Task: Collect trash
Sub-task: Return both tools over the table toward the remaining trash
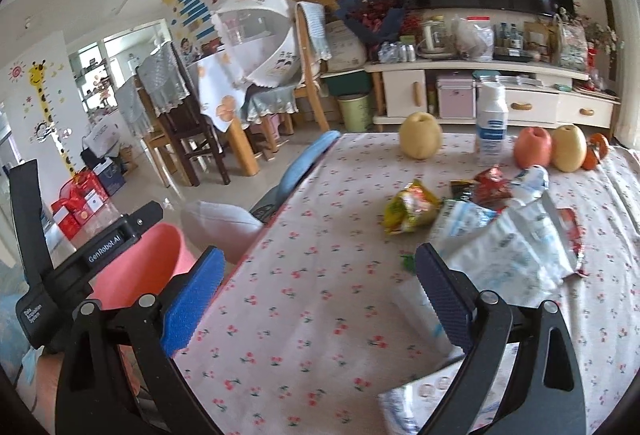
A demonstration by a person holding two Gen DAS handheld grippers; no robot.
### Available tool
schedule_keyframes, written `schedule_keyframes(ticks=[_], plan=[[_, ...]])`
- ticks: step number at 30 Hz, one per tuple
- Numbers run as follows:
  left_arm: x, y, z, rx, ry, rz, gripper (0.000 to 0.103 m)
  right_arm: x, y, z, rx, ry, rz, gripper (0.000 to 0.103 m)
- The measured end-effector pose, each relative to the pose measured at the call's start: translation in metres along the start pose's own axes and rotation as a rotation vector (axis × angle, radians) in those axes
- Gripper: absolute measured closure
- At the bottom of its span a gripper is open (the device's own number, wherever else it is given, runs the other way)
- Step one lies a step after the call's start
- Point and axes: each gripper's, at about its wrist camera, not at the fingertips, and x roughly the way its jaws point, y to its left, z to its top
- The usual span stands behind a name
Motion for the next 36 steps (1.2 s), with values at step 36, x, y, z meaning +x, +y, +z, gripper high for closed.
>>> schedule_keyframes(ticks=[36], plan=[[-0.02, -0.188, -0.075, 0.511, 0.08, -0.342, 0.01, -0.062, -0.177, -0.006, 0.138, -0.065, -0.22, 0.008]])
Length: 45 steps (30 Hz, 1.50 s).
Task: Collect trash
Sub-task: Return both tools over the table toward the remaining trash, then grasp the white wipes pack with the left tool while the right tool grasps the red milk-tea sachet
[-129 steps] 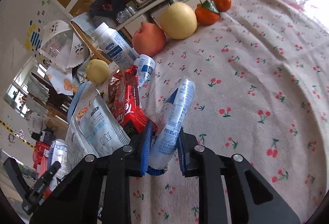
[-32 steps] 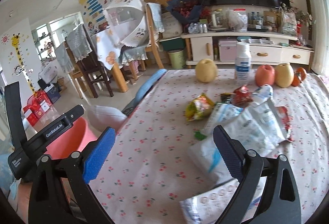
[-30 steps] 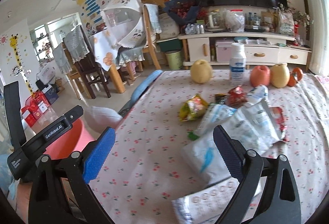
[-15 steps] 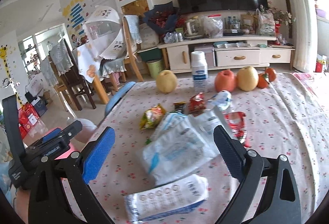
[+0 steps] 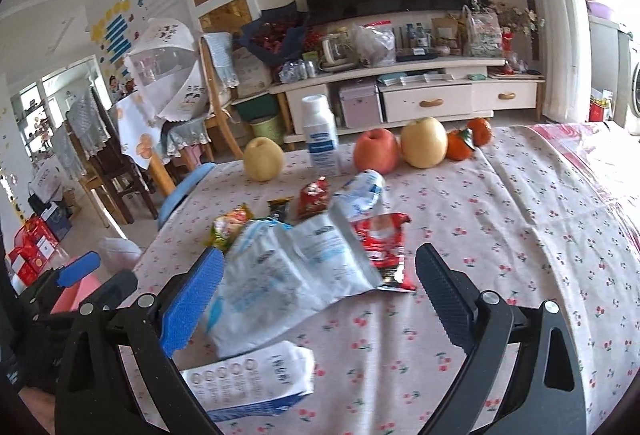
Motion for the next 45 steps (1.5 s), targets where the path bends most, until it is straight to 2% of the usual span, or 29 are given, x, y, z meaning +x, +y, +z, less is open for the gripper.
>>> schedule_keyframes(ticks=[3, 8, 15, 22, 29, 34, 37, 39, 42, 45], plan=[[0.011, -0.012, -0.004, 0.012, 0.051, -0.03, 0.01, 0.004, -0.017, 0.003, 0.023, 0.013, -0.016, 0.008], [0.021, -0.027, -0.008, 0.033, 0.086, -0.068, 0.01, 0.014, -0.052, 0.011, 0.093, 0.057, -0.032, 0.008], [0.055, -0.057, -0.009, 0.18, 0.179, -0.101, 0.01, 0.037, -0.096, 0.018, 0.172, 0.141, -0.04, 0.008], [0.085, -0.075, -0.009, 0.361, 0.248, -0.11, 0.01, 0.065, -0.106, 0.021, 0.194, 0.228, -0.004, 0.008], [0.103, -0.079, -0.014, 0.434, 0.298, -0.125, 0.006, 0.088, -0.092, 0.019, 0.183, 0.3, 0.062, 0.008], [0.114, -0.078, -0.015, 0.42, 0.319, -0.13, 0.004, 0.096, -0.074, 0.016, 0.126, 0.34, 0.091, 0.008], [0.128, -0.077, -0.018, 0.405, 0.367, -0.089, 0.004, 0.096, -0.071, 0.015, 0.105, 0.342, 0.088, 0.008], [0.132, -0.072, -0.015, 0.339, 0.379, -0.111, 0.004, 0.097, -0.073, 0.015, 0.11, 0.346, 0.084, 0.008], [0.135, -0.068, -0.014, 0.291, 0.395, -0.105, 0.004, 0.1, -0.078, 0.013, 0.126, 0.371, 0.089, 0.008], [0.135, -0.065, -0.013, 0.239, 0.392, -0.115, 0.007, 0.1, -0.072, 0.01, 0.089, 0.382, 0.094, 0.008]])
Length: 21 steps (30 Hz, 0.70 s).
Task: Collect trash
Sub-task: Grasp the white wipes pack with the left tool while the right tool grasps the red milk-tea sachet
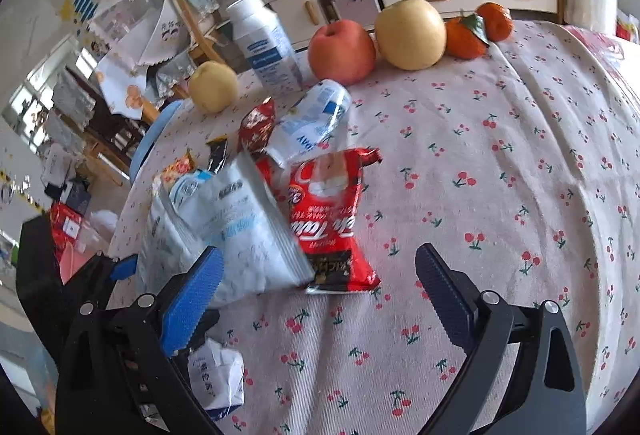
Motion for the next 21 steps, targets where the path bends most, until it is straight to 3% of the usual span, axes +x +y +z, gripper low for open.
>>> schedule_keyframes(ticks=[5, 9, 21], plan=[[-0.002, 0.006, -0.004, -0.09, 0.002, -0.044, 0.019, 0.006, 0.008, -0.005, -0.064, 0.018, -0.061, 0.008], [-0.008, 0.017, -0.006, -0.176, -0.013, -0.077, 0.025, 0.008, 0.01, -0.01, -0.093, 0.038, -0.048, 0.008], [-0.042, 0.054, -0.022, -0.327, -0.11, -0.074, 0.026, 0.018, -0.003, -0.008, -0.083, 0.042, -0.124, 0.008]])
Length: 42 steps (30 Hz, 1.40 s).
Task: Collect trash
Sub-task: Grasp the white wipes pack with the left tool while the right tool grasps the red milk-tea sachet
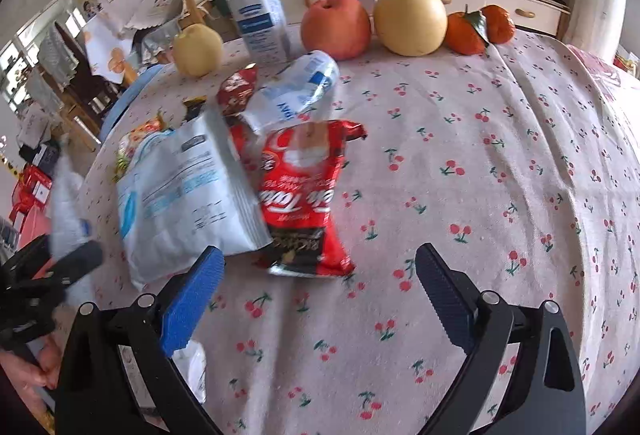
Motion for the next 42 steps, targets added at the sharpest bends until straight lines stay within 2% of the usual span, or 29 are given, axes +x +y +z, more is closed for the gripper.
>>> schedule_keyframes(ticks=[2, 6, 11, 12, 13, 16, 19, 22, 26, 30, 36, 38, 39, 40, 42], plan=[[-0.005, 0.007, -0.001, -0.021, -0.013, 0.006, 0.026, 0.003, -0.006, 0.004, 0.031, -0.012, -0.019, 0.008], [-0.013, 0.021, 0.0, -0.058, -0.033, 0.016, 0.026, 0.005, -0.013, 0.011, 0.093, -0.045, 0.037, 0.008], [-0.02, 0.033, -0.001, -0.077, -0.046, 0.022, 0.026, 0.008, -0.022, 0.025, 0.138, -0.115, 0.016, 0.008], [-0.021, 0.035, -0.002, -0.079, -0.046, 0.023, 0.026, 0.01, -0.025, 0.027, 0.15, -0.121, 0.014, 0.011], [-0.021, 0.036, -0.002, -0.08, -0.045, 0.024, 0.026, 0.013, -0.026, 0.029, 0.154, -0.122, -0.002, 0.019], [-0.021, 0.041, -0.002, -0.086, -0.043, 0.031, 0.026, 0.024, -0.023, 0.032, 0.127, -0.111, -0.05, 0.022], [-0.023, 0.044, -0.003, -0.092, -0.046, 0.032, 0.026, 0.027, -0.01, 0.034, 0.082, -0.103, -0.018, 0.022], [-0.024, 0.046, -0.003, -0.095, -0.05, 0.027, 0.026, 0.033, 0.011, 0.03, 0.013, -0.06, 0.024, 0.014], [-0.024, 0.045, -0.004, -0.094, -0.049, 0.023, 0.026, 0.033, 0.039, 0.021, -0.122, -0.089, -0.056, 0.014], [-0.024, 0.043, -0.005, -0.092, -0.05, 0.02, 0.026, 0.031, 0.037, 0.019, -0.121, -0.102, -0.072, 0.014], [-0.026, 0.046, -0.009, -0.097, -0.057, 0.006, 0.026, 0.031, 0.021, 0.015, -0.084, -0.097, -0.105, 0.032], [-0.027, 0.048, -0.009, -0.096, -0.059, 0.007, 0.026, 0.029, 0.022, 0.013, -0.089, -0.103, -0.101, 0.043], [-0.028, 0.048, -0.01, -0.094, -0.06, 0.011, 0.026, 0.028, 0.024, 0.012, -0.091, -0.105, -0.095, 0.054], [-0.029, 0.049, -0.01, -0.093, -0.061, 0.013, 0.026, 0.028, 0.025, 0.011, -0.094, -0.105, -0.095, 0.058], [-0.031, 0.051, -0.011, -0.087, -0.062, 0.02, 0.026, 0.027, 0.029, 0.008, -0.104, -0.108, -0.102, 0.059]])
